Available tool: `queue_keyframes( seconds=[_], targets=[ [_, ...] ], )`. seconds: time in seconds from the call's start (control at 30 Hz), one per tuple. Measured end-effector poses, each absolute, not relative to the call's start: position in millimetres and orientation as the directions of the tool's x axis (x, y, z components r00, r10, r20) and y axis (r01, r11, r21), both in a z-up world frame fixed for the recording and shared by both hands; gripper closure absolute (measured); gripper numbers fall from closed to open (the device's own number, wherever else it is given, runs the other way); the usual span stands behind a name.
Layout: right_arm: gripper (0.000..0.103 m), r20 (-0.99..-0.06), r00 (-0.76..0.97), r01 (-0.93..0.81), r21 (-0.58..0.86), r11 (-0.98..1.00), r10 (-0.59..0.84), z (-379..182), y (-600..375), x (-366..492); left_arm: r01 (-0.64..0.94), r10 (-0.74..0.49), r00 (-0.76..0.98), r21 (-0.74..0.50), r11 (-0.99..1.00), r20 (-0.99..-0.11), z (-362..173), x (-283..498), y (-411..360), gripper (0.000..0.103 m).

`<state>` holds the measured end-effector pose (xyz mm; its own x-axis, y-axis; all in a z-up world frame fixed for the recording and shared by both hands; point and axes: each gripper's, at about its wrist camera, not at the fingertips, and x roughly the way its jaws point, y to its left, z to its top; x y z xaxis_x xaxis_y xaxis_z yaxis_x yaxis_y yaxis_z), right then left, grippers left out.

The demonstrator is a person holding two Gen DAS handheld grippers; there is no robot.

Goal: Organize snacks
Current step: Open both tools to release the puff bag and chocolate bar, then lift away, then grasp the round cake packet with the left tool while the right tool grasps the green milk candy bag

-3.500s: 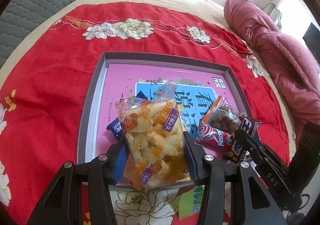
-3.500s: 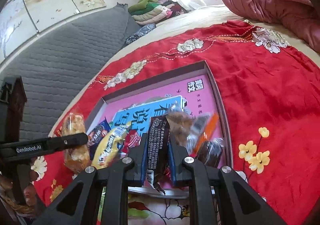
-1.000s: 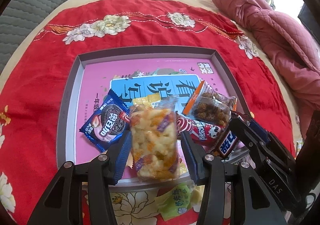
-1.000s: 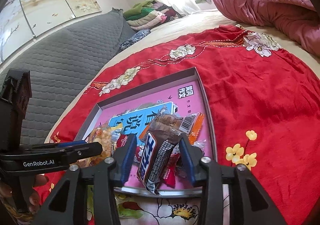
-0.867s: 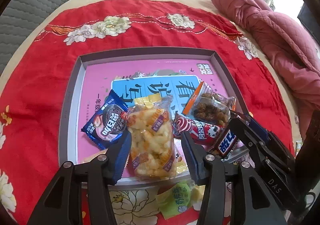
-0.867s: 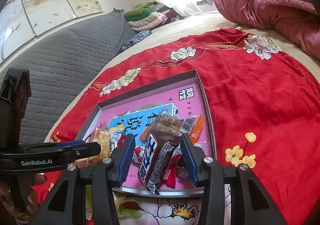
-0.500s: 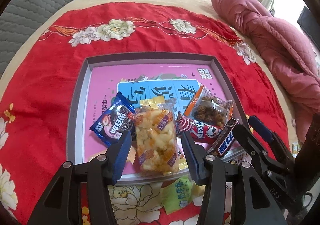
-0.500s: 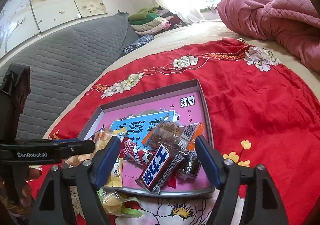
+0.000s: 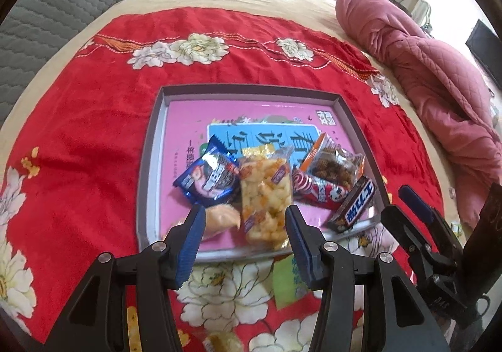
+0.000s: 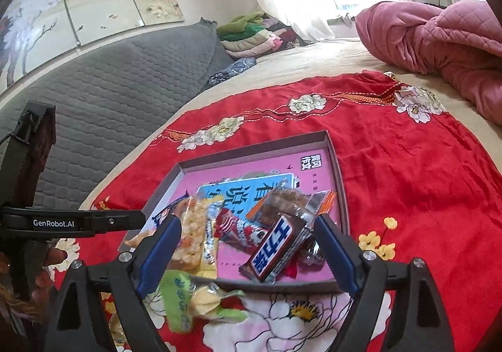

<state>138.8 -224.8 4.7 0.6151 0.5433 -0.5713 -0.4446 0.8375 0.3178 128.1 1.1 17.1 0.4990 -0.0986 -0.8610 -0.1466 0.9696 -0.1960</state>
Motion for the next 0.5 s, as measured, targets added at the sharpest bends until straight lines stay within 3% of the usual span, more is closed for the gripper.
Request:
queue_keyframes(
  seconds=[0.5],
  targets=[
    [0.016, -0.605, 0.580, -0.458, 0.312, 0.832, 0.546, 8.5, -213.4, 112.7, -0.140, -0.137, 0.450, -0.222, 0.965, -0.882, 10.8, 87.6, 19.6, 0.048]
  ],
)
